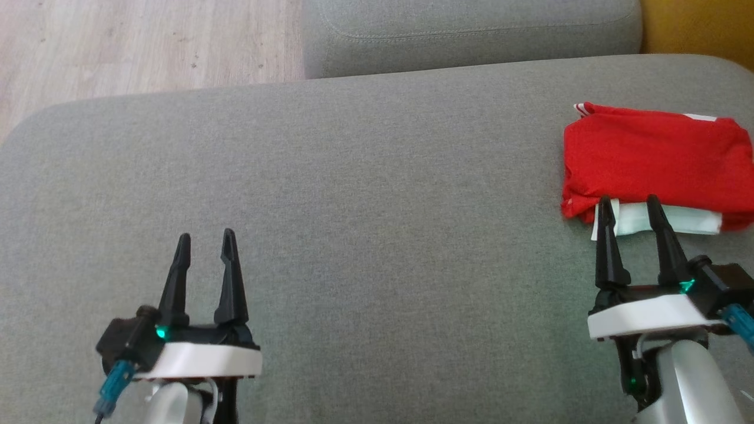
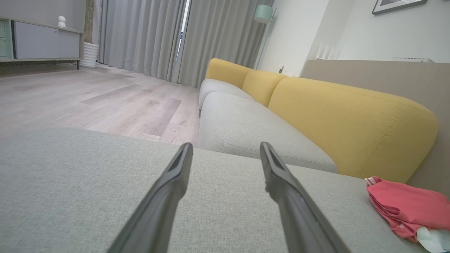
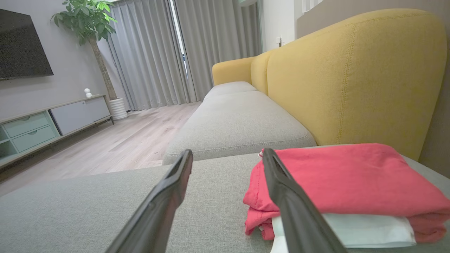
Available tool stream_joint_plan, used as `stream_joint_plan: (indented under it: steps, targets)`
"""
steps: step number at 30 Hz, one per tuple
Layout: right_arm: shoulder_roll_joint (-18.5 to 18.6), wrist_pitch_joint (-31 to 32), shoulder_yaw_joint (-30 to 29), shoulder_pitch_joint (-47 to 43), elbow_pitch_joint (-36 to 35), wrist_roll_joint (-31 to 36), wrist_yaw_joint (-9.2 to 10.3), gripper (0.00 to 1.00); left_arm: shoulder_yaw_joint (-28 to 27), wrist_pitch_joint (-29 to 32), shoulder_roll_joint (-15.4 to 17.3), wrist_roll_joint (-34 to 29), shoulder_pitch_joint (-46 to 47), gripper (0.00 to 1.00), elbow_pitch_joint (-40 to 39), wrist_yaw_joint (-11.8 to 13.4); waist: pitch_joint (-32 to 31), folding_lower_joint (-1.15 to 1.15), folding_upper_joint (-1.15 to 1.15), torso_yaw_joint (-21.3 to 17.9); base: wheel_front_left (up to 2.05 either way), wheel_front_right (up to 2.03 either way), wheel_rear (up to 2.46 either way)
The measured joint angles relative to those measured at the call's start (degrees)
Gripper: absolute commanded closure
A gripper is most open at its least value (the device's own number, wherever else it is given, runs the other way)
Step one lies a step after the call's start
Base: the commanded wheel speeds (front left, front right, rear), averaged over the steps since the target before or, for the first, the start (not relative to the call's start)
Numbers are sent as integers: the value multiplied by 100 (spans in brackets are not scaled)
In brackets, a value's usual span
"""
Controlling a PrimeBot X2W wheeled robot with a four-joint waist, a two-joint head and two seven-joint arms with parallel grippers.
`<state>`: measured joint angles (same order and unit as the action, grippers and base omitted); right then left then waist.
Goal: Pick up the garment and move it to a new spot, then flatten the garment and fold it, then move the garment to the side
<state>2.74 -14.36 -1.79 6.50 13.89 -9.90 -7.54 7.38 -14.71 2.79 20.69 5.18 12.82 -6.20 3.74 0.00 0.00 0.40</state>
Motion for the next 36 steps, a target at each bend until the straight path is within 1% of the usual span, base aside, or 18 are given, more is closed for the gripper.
stream_joint_plan:
  steps: [16,17,24,36]
  targets:
    - [0,-1,25,-7,-27,-2,0,0,-108,0,-2,248,-107,0,-78,25,21,0,0,22,0,0,0]
    - [0,-1,25,-7,-27,-3,0,100,-133,0,-2,257,-107,100,-83,42,21,0,0,22,0,0,0]
    - [-19,29,24,-344,546,-55,0,100,-123,44,-3,309,-420,100,471,40,15,0,0,23,0,0,0]
    - [-20,237,-15,-361,532,-844,0,100,-180,216,-3,987,-434,100,486,34,-23,0,0,16,0,0,0]
